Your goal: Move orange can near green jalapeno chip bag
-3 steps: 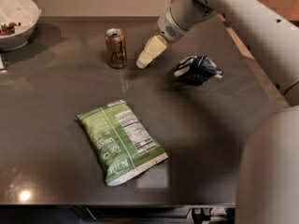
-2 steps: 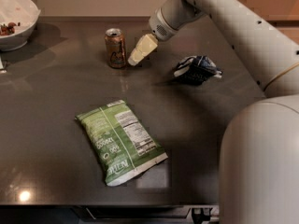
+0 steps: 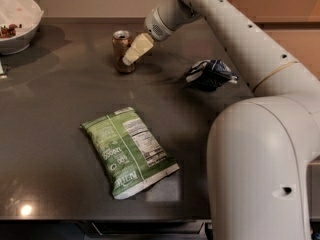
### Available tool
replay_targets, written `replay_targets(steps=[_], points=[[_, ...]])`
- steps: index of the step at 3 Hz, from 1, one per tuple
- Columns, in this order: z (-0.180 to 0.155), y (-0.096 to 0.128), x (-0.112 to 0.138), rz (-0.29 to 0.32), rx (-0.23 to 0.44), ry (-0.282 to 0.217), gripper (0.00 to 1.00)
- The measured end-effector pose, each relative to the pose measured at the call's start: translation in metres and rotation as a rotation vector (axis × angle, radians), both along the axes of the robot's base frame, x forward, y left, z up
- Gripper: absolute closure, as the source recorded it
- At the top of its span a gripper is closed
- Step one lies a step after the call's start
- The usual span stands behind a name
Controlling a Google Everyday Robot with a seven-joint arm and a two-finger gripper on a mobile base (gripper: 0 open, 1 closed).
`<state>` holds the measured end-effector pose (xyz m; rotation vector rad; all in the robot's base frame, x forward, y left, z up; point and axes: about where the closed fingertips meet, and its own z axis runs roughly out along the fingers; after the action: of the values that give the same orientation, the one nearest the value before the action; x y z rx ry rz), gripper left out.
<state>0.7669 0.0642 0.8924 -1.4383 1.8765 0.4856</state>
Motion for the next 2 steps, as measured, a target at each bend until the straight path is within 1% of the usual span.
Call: replay_targets(steps=[1,2], points=[[-0.0015,0.0167,0.0056,0.011,0.034,-0.004,0.00],[-0.0026,0.0253,0.0031,0.029,0.061,0.003,0.14]])
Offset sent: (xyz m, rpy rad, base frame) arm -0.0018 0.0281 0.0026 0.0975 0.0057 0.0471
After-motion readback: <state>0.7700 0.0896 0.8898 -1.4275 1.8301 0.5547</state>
